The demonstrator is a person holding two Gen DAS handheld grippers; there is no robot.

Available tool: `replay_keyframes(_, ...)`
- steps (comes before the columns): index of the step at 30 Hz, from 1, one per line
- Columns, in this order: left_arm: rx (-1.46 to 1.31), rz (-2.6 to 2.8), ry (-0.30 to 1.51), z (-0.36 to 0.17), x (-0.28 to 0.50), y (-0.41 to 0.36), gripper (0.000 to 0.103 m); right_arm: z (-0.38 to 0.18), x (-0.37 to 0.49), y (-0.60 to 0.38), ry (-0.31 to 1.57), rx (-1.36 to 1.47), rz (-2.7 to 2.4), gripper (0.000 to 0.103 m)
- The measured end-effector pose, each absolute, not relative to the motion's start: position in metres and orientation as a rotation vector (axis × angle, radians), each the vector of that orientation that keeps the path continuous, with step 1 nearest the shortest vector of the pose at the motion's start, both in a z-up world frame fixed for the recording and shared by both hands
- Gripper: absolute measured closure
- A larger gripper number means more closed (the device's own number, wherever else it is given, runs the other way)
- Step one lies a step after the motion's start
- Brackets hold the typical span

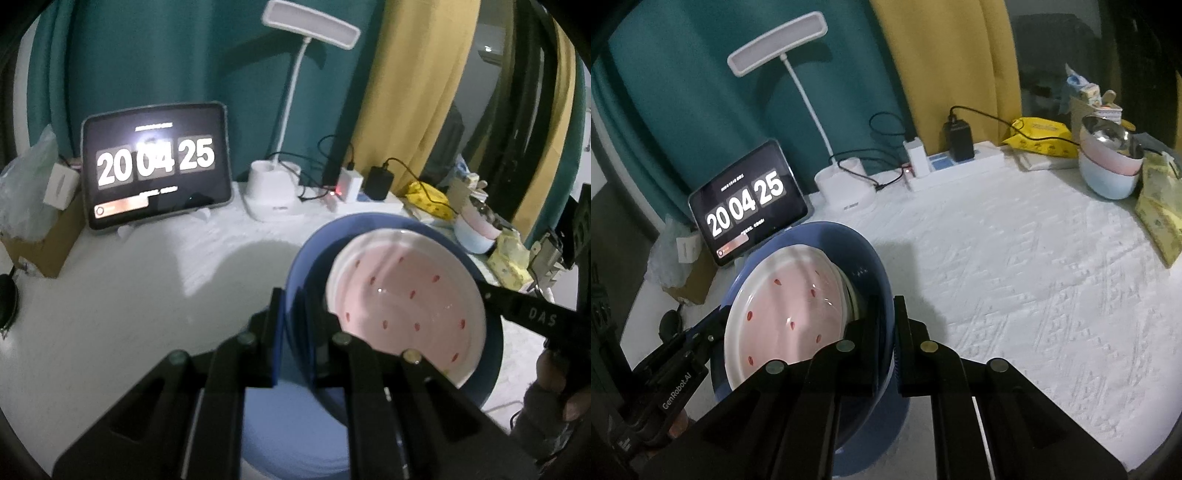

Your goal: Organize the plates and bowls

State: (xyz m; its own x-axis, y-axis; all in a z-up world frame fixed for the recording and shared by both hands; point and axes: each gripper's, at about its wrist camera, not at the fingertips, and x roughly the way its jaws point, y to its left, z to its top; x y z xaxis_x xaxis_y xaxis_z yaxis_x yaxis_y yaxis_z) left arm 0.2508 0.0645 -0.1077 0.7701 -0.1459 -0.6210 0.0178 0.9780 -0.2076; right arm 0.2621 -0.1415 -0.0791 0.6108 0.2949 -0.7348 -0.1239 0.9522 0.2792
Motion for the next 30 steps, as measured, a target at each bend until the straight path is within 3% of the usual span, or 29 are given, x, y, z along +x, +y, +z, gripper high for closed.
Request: replay_keyframes(30, -0.159, -0.055, 0.727, -0.120, 0.267, 0.072, 0.094, -0.107, 0.286, -0.125, 0.960, 0.157, 0.261, 0.093)
